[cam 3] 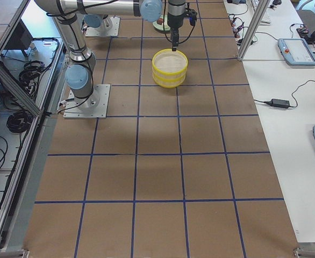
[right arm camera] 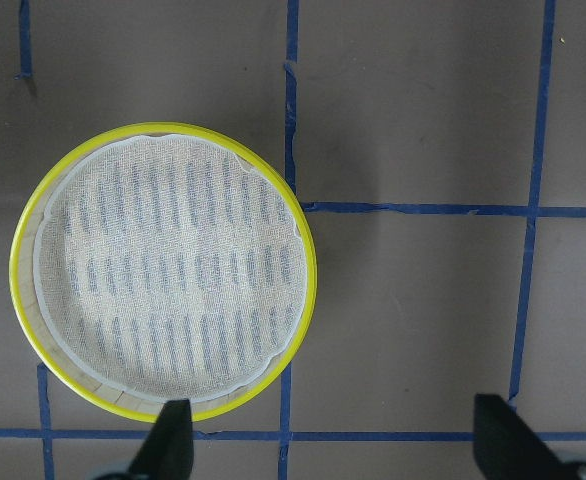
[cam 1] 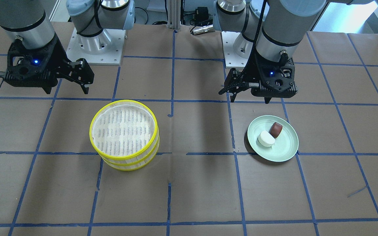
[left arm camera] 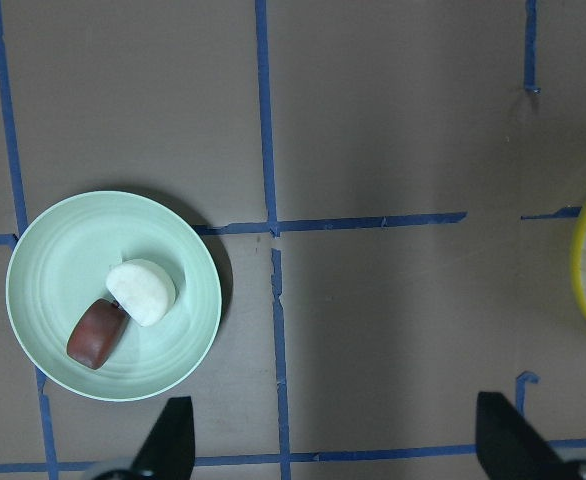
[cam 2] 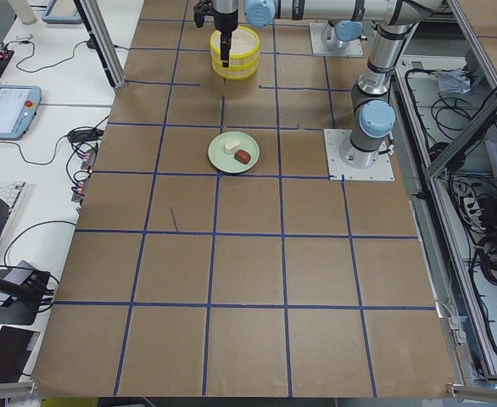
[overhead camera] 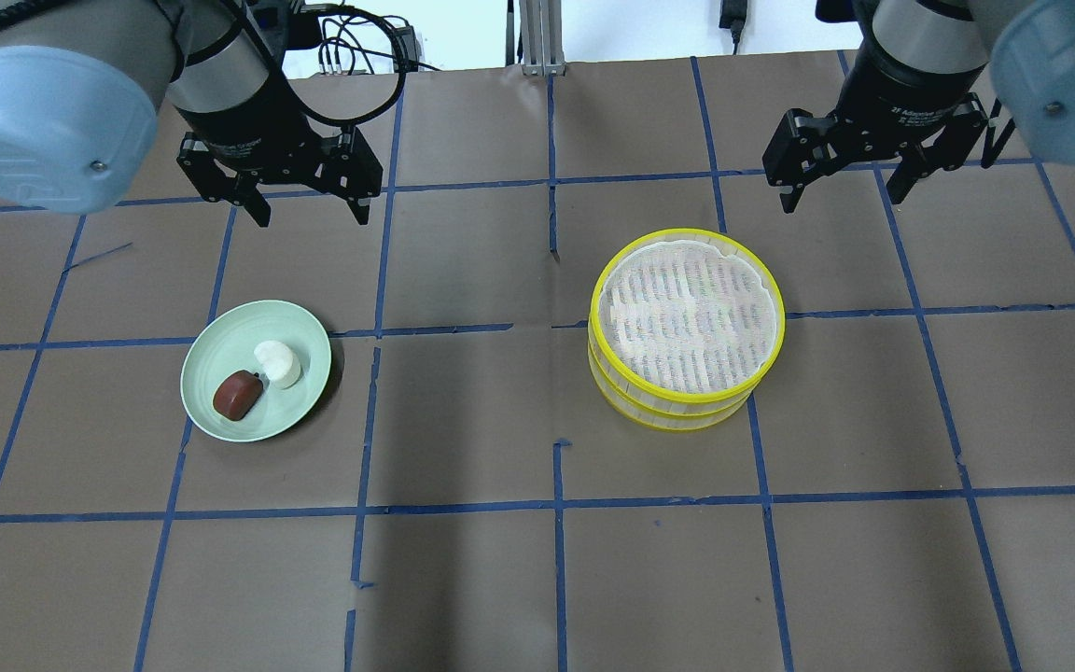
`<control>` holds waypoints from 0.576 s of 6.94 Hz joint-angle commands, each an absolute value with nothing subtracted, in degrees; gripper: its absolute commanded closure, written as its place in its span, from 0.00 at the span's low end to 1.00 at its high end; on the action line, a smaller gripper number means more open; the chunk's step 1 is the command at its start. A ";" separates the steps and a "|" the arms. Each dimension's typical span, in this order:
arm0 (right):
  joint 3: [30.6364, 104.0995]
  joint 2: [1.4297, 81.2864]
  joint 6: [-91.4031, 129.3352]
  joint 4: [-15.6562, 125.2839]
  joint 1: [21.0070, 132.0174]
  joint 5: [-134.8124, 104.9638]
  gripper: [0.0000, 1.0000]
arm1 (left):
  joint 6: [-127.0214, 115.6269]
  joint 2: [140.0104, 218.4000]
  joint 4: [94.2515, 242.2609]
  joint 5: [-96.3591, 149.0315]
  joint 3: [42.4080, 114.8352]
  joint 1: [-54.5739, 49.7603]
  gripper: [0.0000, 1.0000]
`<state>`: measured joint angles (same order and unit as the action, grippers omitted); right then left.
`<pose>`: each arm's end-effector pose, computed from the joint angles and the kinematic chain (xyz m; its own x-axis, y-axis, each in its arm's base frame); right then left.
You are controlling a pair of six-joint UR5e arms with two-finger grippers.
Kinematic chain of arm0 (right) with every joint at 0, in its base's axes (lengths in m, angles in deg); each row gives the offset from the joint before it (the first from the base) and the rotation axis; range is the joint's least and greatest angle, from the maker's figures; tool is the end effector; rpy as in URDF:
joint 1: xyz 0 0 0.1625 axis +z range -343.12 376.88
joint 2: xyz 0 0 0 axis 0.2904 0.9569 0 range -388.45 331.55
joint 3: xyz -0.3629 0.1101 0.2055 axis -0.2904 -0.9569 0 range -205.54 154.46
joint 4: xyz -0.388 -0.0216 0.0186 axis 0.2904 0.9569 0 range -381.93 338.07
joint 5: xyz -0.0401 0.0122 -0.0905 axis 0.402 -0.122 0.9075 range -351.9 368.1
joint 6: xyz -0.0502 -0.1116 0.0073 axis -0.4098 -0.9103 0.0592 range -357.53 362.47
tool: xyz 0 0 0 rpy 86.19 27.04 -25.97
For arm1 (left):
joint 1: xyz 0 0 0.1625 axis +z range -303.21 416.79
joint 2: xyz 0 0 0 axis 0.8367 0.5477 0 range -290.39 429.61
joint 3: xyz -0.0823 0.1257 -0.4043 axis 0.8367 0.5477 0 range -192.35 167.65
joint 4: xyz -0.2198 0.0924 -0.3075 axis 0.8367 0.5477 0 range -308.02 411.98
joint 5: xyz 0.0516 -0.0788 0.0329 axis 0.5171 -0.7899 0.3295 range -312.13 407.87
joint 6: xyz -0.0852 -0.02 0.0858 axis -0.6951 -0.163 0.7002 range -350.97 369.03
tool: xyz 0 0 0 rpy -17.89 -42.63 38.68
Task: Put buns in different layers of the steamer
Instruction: 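Move the left gripper toward the plate and the right toward the steamer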
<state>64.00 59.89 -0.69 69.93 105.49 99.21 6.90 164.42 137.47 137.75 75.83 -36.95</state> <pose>0.1193 -0.4820 0.4647 -0.9993 -0.0306 0.0201 -0.0308 0.9995 -0.0104 -0.1661 -0.4944 0.4534 -0.9996 0.0282 0.0030 0.0281 0.9993 -0.0264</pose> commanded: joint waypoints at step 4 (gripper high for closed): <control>65.95 56.82 -0.96 70.34 105.56 98.80 0.00 | 7.71 165.32 137.41 138.04 77.55 -36.29 0.00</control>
<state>65.00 58.53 -0.62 69.83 105.49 98.84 7.07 164.95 137.48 137.87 76.46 -36.75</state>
